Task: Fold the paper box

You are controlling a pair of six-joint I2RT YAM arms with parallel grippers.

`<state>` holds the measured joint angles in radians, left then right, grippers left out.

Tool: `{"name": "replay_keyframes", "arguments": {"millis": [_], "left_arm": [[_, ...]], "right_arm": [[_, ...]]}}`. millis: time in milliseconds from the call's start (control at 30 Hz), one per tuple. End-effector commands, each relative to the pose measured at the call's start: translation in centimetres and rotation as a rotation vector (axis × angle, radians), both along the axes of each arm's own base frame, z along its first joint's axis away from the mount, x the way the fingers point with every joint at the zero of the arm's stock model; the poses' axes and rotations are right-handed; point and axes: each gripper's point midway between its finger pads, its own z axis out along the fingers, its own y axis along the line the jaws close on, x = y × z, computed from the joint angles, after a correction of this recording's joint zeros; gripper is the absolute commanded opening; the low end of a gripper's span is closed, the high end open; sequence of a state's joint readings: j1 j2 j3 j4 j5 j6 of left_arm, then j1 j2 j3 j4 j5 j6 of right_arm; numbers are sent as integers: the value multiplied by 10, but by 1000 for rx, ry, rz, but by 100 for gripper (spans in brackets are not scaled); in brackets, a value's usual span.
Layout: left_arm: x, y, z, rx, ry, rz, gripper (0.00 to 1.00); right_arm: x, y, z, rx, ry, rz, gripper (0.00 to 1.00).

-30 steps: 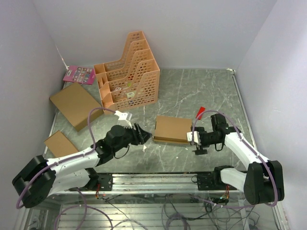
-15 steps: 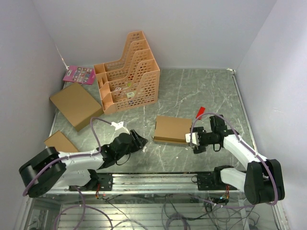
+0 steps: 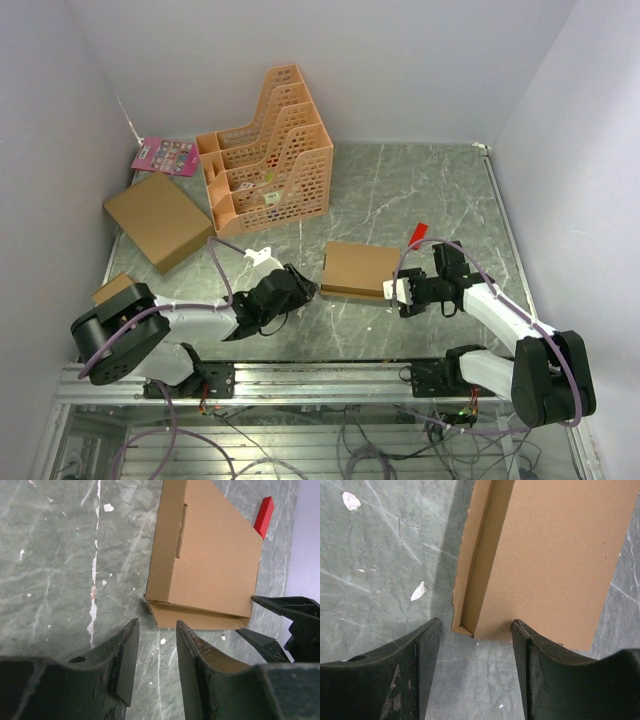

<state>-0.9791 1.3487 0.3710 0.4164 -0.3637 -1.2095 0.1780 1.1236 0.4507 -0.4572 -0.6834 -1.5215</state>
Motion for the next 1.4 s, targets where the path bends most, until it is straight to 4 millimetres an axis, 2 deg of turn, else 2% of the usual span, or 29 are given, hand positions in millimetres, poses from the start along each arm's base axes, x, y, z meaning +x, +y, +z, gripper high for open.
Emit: {"name": "replay_keyframes", "arguments": {"millis": [0, 533, 1000, 1367], "left_arm": [[8, -7, 6, -17, -14, 29, 45], [7, -16, 4, -10, -21, -5, 41], [10, -27, 7, -14, -22, -7, 43], [15, -25, -6, 109, 8, 16, 38]], "right_arm": [[2, -2, -3, -11, -17, -13, 58], [1, -3, -6, -19, -19, -8, 44], [-3, -2, -8, -20, -9, 7, 43], [-4, -1, -8, -18, -4, 14, 43]]}}
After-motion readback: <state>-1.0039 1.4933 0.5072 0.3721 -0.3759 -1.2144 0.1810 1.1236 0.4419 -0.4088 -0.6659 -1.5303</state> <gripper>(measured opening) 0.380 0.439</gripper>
